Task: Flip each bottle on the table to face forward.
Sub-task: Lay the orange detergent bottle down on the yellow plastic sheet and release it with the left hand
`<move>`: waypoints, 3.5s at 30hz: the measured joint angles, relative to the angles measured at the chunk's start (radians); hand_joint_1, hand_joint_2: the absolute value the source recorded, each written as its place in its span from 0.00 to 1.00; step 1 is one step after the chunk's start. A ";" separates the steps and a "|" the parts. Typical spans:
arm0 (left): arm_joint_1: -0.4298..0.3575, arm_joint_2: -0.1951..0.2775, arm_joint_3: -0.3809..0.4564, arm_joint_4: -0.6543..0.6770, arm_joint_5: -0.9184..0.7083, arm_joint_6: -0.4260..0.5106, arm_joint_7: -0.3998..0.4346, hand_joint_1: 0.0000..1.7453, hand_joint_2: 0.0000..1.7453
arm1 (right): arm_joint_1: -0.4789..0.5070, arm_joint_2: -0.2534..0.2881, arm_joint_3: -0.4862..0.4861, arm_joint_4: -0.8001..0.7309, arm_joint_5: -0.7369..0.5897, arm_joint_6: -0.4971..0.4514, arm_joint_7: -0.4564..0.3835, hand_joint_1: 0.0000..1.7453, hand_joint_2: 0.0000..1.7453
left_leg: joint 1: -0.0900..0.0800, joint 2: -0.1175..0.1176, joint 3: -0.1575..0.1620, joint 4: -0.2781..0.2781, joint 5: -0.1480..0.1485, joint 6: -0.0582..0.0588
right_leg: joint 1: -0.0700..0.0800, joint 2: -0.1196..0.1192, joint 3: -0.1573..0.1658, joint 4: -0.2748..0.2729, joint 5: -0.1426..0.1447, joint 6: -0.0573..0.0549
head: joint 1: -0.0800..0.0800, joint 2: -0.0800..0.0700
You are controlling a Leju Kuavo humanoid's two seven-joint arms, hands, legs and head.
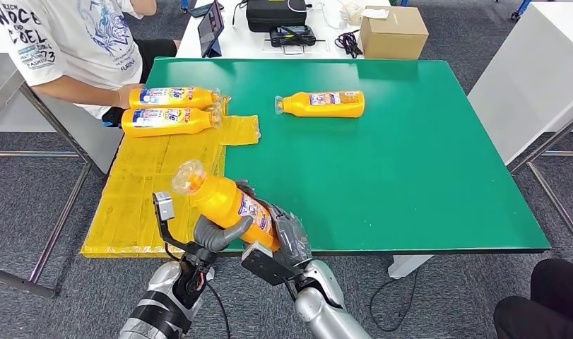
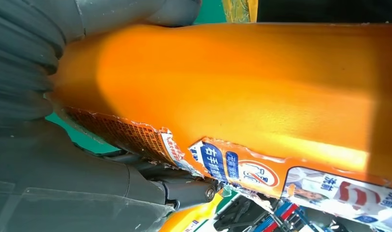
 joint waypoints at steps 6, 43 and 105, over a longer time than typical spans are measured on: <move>0.001 0.000 0.000 -0.006 -0.001 0.012 -0.002 1.00 1.00 | -0.001 0.000 0.001 0.000 0.002 0.000 0.002 0.71 1.00 | 0.000 0.000 0.000 0.000 0.000 0.000 | 0.000 0.000 0.000 0.000 0.000 0.000 | 0.000 0.000; -0.140 0.015 0.208 -0.009 -0.631 1.019 -0.138 1.00 1.00 | 0.127 -0.044 -0.100 -0.548 -0.240 0.016 -0.015 0.00 0.00 | 0.000 0.000 0.000 0.000 0.000 0.000 | 0.000 0.000 0.000 0.000 0.000 0.000 | 0.000 0.000; -0.453 0.228 0.133 0.585 -1.624 0.825 0.306 0.98 1.00 | 0.079 -0.061 0.076 -0.558 -0.224 0.127 -0.016 0.00 0.00 | 0.001 0.000 0.000 0.000 0.001 0.001 | 0.000 0.000 0.000 0.001 0.000 0.000 | 0.000 0.000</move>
